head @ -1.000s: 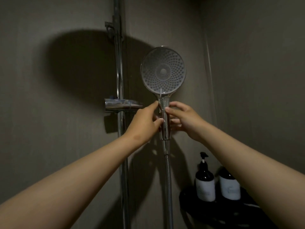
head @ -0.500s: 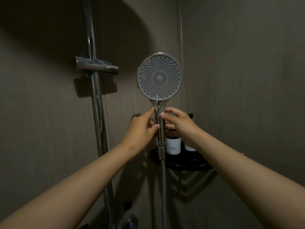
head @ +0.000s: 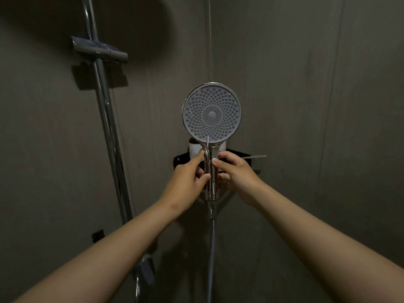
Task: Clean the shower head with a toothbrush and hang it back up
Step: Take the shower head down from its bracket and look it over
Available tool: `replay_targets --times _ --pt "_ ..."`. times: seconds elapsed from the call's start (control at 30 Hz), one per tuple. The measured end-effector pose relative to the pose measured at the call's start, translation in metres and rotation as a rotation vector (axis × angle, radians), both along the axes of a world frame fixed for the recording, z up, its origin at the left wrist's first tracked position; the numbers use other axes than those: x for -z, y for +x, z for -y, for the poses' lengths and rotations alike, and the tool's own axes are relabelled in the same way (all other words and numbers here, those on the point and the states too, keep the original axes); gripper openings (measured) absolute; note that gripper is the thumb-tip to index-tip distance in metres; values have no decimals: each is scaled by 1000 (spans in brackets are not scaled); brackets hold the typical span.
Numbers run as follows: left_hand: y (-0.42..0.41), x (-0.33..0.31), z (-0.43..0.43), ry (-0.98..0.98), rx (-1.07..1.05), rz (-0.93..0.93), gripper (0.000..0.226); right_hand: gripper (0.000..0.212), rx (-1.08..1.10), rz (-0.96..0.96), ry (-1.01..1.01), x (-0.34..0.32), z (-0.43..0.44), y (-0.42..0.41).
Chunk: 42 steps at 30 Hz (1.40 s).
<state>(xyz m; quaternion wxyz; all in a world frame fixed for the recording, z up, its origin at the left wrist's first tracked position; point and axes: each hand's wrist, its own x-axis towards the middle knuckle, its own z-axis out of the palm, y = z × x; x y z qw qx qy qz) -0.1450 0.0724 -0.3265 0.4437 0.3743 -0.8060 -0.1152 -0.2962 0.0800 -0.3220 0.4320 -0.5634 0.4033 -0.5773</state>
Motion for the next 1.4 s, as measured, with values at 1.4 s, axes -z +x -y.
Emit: replay_targets --times 1.4 --pt "-49 243 -419 699 746 211 60 8 873 483 467 231 -526 30"
